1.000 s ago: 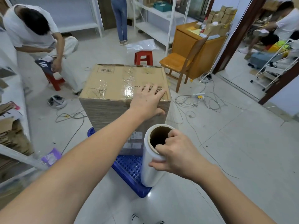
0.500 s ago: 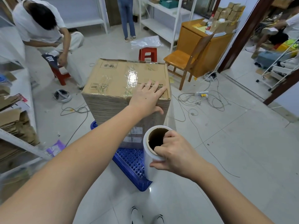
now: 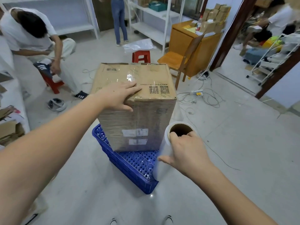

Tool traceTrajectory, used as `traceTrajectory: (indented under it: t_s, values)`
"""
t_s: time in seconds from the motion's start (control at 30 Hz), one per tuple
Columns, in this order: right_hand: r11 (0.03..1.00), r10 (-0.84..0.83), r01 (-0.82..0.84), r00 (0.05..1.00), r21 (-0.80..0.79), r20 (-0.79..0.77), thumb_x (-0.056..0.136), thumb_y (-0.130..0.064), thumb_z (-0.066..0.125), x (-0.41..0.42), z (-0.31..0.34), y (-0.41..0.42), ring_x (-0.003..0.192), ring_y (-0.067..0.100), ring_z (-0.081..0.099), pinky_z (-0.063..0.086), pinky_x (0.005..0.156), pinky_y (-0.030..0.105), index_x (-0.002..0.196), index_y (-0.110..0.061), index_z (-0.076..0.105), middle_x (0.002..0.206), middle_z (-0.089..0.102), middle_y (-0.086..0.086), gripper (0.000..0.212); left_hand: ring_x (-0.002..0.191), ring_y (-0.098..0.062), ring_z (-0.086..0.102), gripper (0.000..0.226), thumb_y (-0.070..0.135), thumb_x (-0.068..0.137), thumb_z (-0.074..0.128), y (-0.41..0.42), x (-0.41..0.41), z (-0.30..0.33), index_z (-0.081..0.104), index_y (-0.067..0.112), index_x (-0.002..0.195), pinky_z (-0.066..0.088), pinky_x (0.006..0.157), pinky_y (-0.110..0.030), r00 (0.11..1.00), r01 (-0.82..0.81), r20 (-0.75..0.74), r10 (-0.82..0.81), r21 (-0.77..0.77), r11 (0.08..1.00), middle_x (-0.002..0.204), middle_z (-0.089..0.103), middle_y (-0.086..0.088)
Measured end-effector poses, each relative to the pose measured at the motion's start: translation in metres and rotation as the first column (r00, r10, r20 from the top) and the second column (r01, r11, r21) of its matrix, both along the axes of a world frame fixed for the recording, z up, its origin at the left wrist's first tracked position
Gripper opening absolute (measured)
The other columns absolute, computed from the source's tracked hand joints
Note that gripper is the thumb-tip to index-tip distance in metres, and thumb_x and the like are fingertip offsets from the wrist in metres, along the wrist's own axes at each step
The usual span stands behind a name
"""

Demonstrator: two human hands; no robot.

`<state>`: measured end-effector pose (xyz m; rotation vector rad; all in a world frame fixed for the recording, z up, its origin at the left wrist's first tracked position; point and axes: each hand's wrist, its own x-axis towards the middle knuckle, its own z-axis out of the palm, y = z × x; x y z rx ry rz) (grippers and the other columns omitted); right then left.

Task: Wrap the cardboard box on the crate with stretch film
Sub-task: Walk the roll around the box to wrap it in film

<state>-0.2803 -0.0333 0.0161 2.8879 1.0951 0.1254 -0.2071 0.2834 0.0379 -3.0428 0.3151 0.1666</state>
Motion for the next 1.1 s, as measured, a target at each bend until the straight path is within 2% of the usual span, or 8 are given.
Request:
traceTrajectory:
  t_s: [0.1, 0.23, 0.37, 0.53, 0.67, 0.8, 1.0, 1.1]
  values:
    - [0.987, -0.148, 0.138, 0.981, 0.078, 0.129, 0.066, -0.088, 0.049, -0.004, 0.004, 0.019, 0.040, 0.017, 0.028, 0.015, 0.051, 0.026, 0.055, -0.021, 0.030, 0.041, 0.024, -0.009, 0.070, 0.158, -0.021, 0.012, 0.099, 0.078, 0.089, 0.048, 0.023, -0.002, -0.007, 0.003, 0.033, 0.165, 0.015, 0.125, -0.041, 0.999, 0.028, 0.045, -0.029, 0.013, 1.000, 0.173, 0.006, 0.002]
    - [0.977, -0.213, 0.209, 0.956, 0.040, 0.200, 0.073, -0.077, 0.061, -0.008, -0.002, 0.036, 0.050, 0.020, 0.035, 0.005, 0.049, 0.028, 0.058, -0.023, 0.026, 0.046, 0.019, -0.010, 0.067, 0.159, -0.025, 0.006, 0.098, 0.078, 0.093, 0.038, 0.031, 0.005, -0.023, 0.000, 0.024, 0.165, 0.007, 0.126, -0.041, 0.997, 0.031, 0.078, -0.030, -0.008, 0.999, 0.173, 0.000, -0.002]
    - [0.959, -0.274, 0.272, 0.962, 0.078, 0.020, 0.082, -0.066, 0.059, -0.019, -0.002, 0.050, 0.068, 0.023, 0.042, 0.025, 0.054, 0.030, 0.059, -0.021, 0.023, 0.053, 0.030, -0.009, 0.062, 0.157, -0.031, 0.014, 0.099, 0.077, 0.093, 0.035, 0.032, 0.010, -0.031, 0.006, 0.016, 0.165, 0.015, 0.128, -0.045, 0.987, 0.081, 0.141, -0.079, -0.009, 0.997, 0.172, 0.010, -0.009]
    - [0.976, -0.182, 0.187, 0.982, 0.112, -0.054, 0.064, -0.053, 0.080, -0.044, 0.001, 0.073, 0.055, 0.021, 0.041, 0.024, 0.052, 0.025, 0.056, -0.025, 0.021, 0.047, 0.022, -0.013, 0.066, 0.154, -0.034, 0.020, 0.100, 0.081, 0.090, 0.032, 0.028, 0.017, -0.042, 0.009, 0.017, 0.164, 0.024, 0.125, -0.050, 0.983, 0.071, 0.171, -0.070, 0.002, 0.998, 0.171, 0.014, -0.010]
    - [0.972, -0.028, 0.039, 0.998, 0.232, -0.050, 0.069, -0.051, 0.076, -0.054, 0.000, 0.092, 0.054, 0.017, 0.031, 0.044, 0.058, 0.031, 0.059, -0.028, 0.027, 0.051, 0.018, -0.018, 0.055, 0.153, -0.034, 0.021, 0.097, 0.078, 0.092, 0.036, 0.029, 0.017, -0.043, 0.011, 0.018, 0.164, 0.025, 0.124, -0.051, 0.982, 0.076, 0.175, -0.070, -0.025, 0.997, 0.171, 0.014, -0.009]
    - [0.967, 0.100, -0.080, 0.993, 0.240, -0.071, 0.068, -0.049, 0.075, -0.060, -0.001, 0.116, 0.057, 0.017, 0.024, 0.046, 0.065, 0.032, 0.060, -0.028, 0.025, 0.053, 0.015, -0.016, 0.055, 0.155, -0.034, 0.017, 0.097, 0.078, 0.092, 0.037, 0.028, 0.015, -0.047, 0.008, 0.020, 0.164, 0.021, 0.125, -0.051, 0.985, 0.069, 0.161, -0.063, -0.034, 0.997, 0.172, 0.011, -0.010]
    - [0.995, 0.060, -0.049, 0.988, 0.083, -0.140, 0.081, -0.053, 0.066, -0.063, -0.003, 0.134, 0.074, 0.018, 0.036, 0.047, 0.078, 0.039, 0.072, -0.025, 0.037, 0.063, 0.042, -0.010, 0.041, 0.157, -0.033, 0.013, 0.096, 0.076, 0.094, 0.038, 0.026, 0.011, -0.048, 0.007, 0.019, 0.164, 0.017, 0.127, -0.051, 0.984, 0.057, 0.170, -0.051, -0.034, 0.998, 0.172, 0.010, -0.011]
    - [0.998, 0.020, -0.012, 0.991, 0.057, -0.132, 0.090, -0.036, 0.058, -0.077, 0.006, 0.148, 0.081, 0.021, 0.043, 0.043, 0.089, 0.039, 0.086, -0.022, 0.036, 0.080, 0.057, -0.001, 0.027, 0.157, -0.033, 0.013, 0.096, 0.076, 0.094, 0.038, 0.027, 0.010, -0.046, 0.007, 0.020, 0.164, 0.016, 0.127, -0.050, 0.985, 0.058, 0.164, -0.050, -0.043, 0.997, 0.172, 0.010, -0.010]
